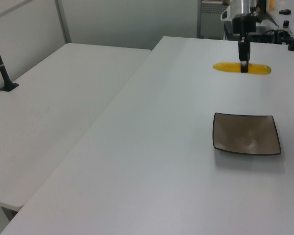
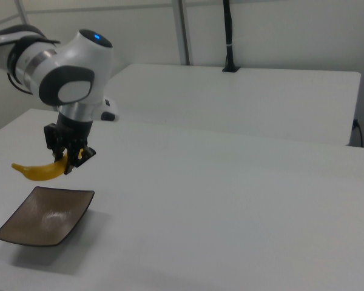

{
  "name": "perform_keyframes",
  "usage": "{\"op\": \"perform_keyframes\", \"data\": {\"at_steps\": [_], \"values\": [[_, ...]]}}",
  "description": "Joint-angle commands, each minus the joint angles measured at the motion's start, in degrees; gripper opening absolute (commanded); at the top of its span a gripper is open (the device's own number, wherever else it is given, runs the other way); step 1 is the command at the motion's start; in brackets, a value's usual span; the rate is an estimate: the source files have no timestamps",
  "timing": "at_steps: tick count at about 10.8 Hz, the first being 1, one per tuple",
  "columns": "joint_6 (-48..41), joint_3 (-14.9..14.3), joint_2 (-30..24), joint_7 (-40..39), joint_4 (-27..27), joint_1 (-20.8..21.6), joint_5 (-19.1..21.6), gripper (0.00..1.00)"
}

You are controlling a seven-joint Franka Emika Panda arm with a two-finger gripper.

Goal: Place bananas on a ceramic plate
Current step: 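Carry the held banana over the brown square plate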

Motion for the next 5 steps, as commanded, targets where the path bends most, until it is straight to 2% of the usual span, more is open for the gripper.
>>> {"op": "perform_keyframes", "data": {"at_steps": [1,2,5], "values": [[8.81,2.09,-0.79,0.52,-8.49,0.11,3.75,0.00],[11.81,2.70,-0.79,0.52,-10.34,0.20,4.72,0.00],[20.68,7.26,-0.70,0.61,-16.40,0.63,5.00,0.00]]}}
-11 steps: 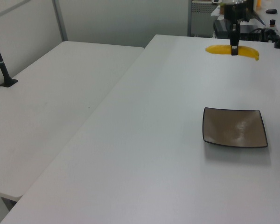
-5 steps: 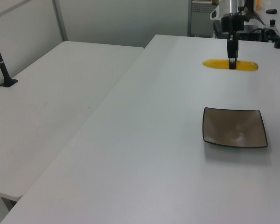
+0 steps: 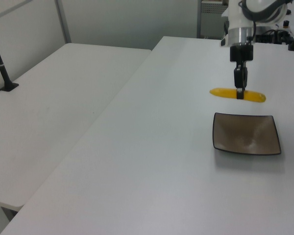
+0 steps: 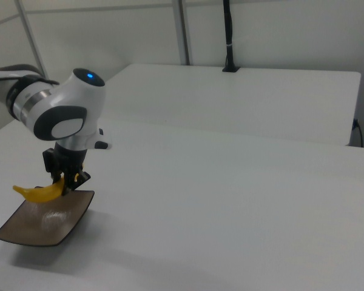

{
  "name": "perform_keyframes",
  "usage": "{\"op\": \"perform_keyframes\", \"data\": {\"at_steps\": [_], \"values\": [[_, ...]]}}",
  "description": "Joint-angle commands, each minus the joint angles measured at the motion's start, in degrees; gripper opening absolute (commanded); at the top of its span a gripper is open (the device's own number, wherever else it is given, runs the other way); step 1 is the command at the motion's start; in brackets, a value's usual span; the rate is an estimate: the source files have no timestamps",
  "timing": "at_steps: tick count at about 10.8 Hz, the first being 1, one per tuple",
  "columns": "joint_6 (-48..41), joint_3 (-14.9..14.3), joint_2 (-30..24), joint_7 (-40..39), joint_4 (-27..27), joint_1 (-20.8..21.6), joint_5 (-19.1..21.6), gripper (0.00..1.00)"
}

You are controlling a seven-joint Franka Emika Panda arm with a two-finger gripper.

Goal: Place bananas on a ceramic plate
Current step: 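Carry the held banana over the brown square plate, then lower the banana onto the plate and open the gripper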

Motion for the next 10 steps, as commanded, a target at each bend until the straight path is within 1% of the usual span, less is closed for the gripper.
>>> {"op": "perform_keyframes", "data": {"at_steps": [1,3,4,7,10], "values": [[10.02,3.32,-1.20,0.61,-7.06,0.70,1.32,0.00],[13.21,5.16,-0.85,0.69,-8.57,0.71,1.32,0.00],[14.52,5.60,-0.67,0.69,-9.53,0.71,1.32,0.00],[17.16,8.59,-0.14,2.18,-10.50,0.71,1.32,0.00],[19.36,10.08,0.82,3.33,-11.11,0.71,1.32,0.00]]}}
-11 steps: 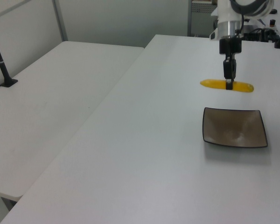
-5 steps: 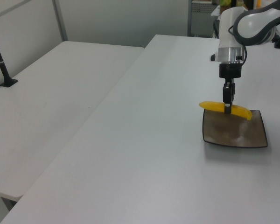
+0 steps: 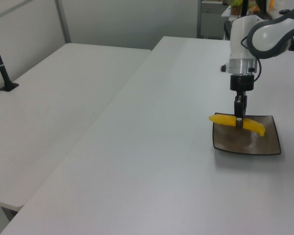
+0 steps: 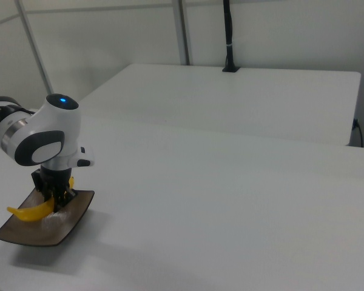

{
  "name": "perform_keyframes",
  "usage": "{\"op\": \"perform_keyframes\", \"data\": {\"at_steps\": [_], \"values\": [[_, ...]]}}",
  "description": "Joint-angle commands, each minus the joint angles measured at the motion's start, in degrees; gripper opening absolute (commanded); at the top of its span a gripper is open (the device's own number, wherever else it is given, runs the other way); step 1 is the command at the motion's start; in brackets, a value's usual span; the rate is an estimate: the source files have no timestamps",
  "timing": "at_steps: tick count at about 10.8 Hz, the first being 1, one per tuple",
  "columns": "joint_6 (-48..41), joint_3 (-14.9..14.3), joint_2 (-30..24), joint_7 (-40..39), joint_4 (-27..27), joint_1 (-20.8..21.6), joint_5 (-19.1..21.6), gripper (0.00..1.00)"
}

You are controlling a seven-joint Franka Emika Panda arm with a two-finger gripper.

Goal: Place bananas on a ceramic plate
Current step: 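Lower the banana onto the plate and open the gripper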

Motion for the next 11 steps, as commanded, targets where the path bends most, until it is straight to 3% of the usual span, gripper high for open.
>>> {"op": "perform_keyframes", "data": {"at_steps": [1,8,9,11], "values": [[4.32,1.35,0.23,1.17,-2.22,0.20,1.26,0.00],[6.35,1.44,0.32,1.17,-4.08,1.25,1.17,0.04],[6.35,1.44,0.32,1.35,-4.08,1.25,1.26,0.14],[6.01,1.44,0.23,1.88,-3.90,1.25,1.00,0.51]]}}
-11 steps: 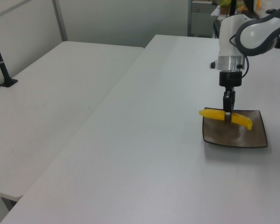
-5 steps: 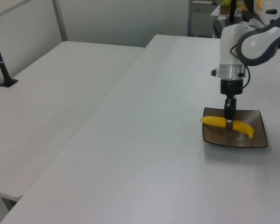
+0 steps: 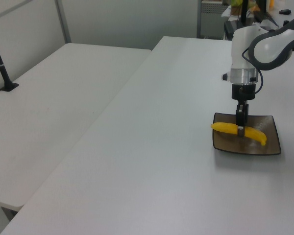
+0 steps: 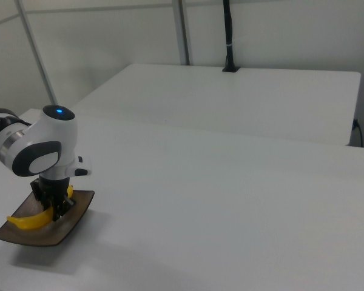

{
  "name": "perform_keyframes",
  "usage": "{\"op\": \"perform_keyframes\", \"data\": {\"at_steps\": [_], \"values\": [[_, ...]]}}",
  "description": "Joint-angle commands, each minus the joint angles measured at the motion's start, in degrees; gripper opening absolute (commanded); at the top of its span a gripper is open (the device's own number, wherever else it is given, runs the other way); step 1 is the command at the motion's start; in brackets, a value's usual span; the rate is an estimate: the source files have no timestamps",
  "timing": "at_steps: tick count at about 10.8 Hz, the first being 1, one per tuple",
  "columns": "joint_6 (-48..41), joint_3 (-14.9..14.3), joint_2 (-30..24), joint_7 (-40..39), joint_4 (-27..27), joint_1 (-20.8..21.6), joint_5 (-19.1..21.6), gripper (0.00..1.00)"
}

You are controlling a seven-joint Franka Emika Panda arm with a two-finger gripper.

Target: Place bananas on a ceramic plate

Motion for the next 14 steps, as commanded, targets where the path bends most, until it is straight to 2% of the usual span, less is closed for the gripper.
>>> {"op": "perform_keyframes", "data": {"at_steps": [1,2,4,5,6,8,9,12,14], "values": [[1.46,0.03,-0.94,1.22,-0.90,0.76,0.65,0.76],[1.37,0.03,-1.20,1.30,-0.55,0.76,0.47,1.00],[1.28,0.47,-1.82,4.44,1.37,0.67,0.12,1.00],[0.67,0.47,-2.17,6.99,3.12,0.67,-2.06,1.00],[-2.90,0.47,-2.17,10.93,6.80,0.41,-5.65,1.00],[-12.65,0.47,-2.17,17.36,16.02,0.67,-16.26,1.00],[-17.57,0.47,-2.09,18.87,21.02,0.67,-18.93,1.00],[-30.68,-0.14,-2.09,18.80,34.92,-0.20,-21.23,1.00],[-35.09,-0.76,-2.09,18.53,39.60,-0.38,-25.08,1.00]]}}
